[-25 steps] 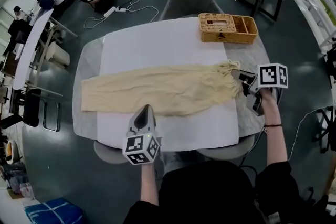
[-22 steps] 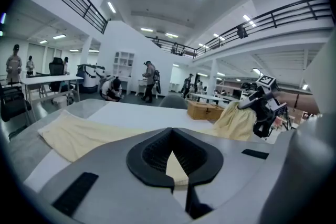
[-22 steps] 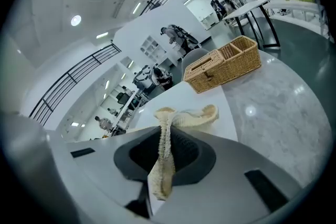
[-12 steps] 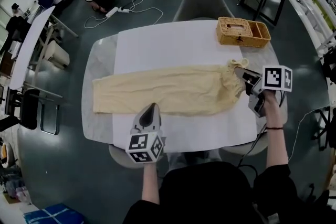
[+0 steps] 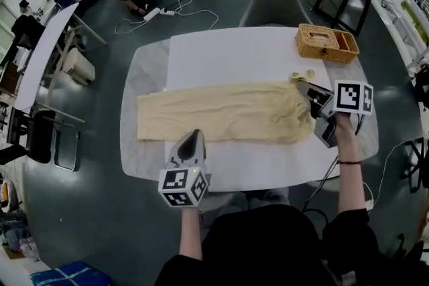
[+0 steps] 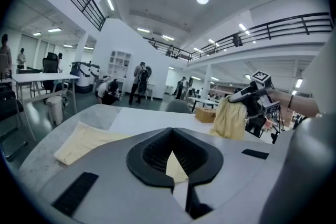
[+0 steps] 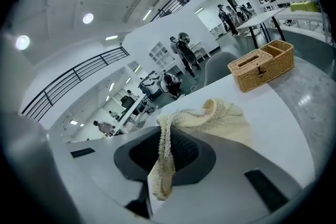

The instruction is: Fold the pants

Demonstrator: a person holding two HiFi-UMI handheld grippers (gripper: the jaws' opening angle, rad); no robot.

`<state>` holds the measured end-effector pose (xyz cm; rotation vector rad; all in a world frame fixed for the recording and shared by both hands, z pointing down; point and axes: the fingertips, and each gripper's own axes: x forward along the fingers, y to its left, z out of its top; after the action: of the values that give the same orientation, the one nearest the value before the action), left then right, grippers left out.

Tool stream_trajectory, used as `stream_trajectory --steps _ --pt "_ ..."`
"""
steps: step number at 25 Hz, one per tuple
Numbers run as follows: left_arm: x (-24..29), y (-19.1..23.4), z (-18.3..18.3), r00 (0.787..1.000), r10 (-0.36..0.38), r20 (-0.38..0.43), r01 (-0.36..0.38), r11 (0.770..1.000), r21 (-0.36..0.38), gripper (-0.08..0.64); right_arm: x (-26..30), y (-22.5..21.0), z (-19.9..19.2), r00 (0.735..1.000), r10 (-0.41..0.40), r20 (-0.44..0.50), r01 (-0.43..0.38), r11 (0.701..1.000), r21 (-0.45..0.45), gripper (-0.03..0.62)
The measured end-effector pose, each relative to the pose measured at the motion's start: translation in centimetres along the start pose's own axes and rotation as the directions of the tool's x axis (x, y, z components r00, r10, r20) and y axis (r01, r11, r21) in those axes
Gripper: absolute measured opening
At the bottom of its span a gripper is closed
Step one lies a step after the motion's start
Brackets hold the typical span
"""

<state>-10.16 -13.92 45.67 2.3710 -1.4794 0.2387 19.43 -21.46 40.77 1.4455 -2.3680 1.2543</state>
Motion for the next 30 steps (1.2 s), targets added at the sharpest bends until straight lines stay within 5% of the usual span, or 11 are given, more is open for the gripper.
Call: stream_trajectory --steps 3,30 --pt "-1.6 3.5 -0.3 1.0 0.004 0.004 -0.004 1.0 -0.004 0.014 2.6 3.5 -0.7 0.999 0.034 0.02 -0.034 0.999 -0.007 0.043" --pt "-5.8 5.0 0.7 0.986 0.163 0.041 -0.161 0.985 -0.061 0.014 9.5 15.9 -0.3 0.947 0.317 -0.053 -0.319 0.947 -0.027 0.043"
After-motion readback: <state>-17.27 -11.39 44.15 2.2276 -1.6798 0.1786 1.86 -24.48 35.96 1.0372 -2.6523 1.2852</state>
